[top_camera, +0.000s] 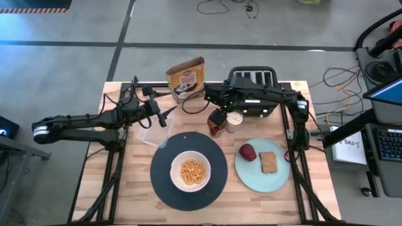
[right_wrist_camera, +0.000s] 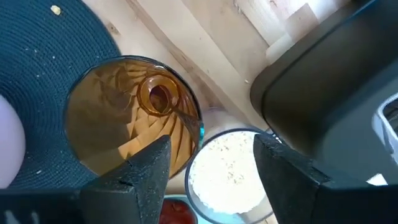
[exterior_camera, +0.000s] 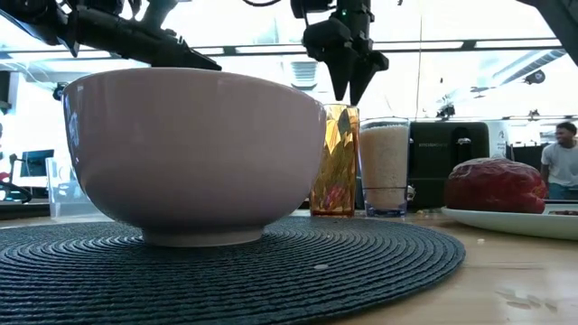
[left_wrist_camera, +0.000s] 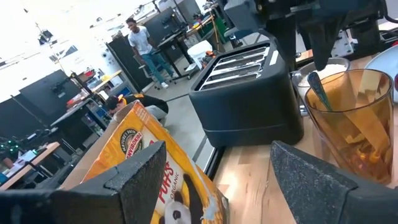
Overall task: Arrange a breakfast setting
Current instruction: Put the blue spoon on the blue mat to the left of the white bowl
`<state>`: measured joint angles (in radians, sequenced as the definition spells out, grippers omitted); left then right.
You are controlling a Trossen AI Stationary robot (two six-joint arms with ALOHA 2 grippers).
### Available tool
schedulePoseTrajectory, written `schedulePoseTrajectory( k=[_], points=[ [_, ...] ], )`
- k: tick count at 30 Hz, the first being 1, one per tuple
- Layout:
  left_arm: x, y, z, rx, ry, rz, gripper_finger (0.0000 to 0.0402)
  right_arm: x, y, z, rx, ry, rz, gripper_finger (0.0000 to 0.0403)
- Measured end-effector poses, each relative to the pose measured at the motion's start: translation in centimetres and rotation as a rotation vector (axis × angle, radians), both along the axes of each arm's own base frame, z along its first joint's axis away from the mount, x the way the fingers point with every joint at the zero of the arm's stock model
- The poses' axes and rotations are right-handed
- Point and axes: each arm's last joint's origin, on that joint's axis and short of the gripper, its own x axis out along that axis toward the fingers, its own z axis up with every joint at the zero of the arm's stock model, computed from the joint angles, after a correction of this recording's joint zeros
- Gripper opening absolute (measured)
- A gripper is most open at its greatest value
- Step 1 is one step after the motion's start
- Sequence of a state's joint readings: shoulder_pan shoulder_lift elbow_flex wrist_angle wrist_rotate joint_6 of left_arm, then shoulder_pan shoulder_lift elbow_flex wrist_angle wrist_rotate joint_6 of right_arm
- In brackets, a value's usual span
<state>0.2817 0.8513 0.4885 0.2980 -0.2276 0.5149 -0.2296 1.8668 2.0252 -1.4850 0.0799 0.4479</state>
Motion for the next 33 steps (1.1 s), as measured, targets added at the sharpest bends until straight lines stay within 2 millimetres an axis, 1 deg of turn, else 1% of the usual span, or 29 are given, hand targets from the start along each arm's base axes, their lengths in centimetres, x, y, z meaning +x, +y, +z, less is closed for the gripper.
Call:
schedulePoseTrajectory(
  k=[9, 14, 18, 22, 27, 33],
  points=[
    [0.0, 0.0, 0.0, -0.001, 0.000, 0.000, 0.0272, 0.1, 0.1, -1.3, 0.008, 0.037, 0.005, 0.0191],
    [0.0, 0.0, 0.0, 0.000, 0.000, 0.000, 0.0272, 0.5, 0.0, -1.8, -0.002, 0.009, 0.029, 0.0171],
    [0.0, 0.0, 0.0, -0.001, 0.000, 0.000, 0.0272, 0.6, 0.0, -2.5, -0.002, 0.019, 0.042, 0.0149],
    [0.0, 0.0, 0.0, 0.000, 0.000, 0.000, 0.0272, 0.5, 0.0, -3.0, 0.003, 0.041, 0.045, 0.0119],
    [0.0, 0.0, 0.0, 0.000, -0.001, -0.001, 0.0272, 0.5, 0.0, -2.9, 0.001, 0.033, 0.049, 0.0073],
    [0.0, 0.0, 0.0, 0.000, -0.001, -0.001, 0.0272, 0.7, -0.1, -2.0, -0.010, 0.002, 0.058, 0.0031]
  ],
)
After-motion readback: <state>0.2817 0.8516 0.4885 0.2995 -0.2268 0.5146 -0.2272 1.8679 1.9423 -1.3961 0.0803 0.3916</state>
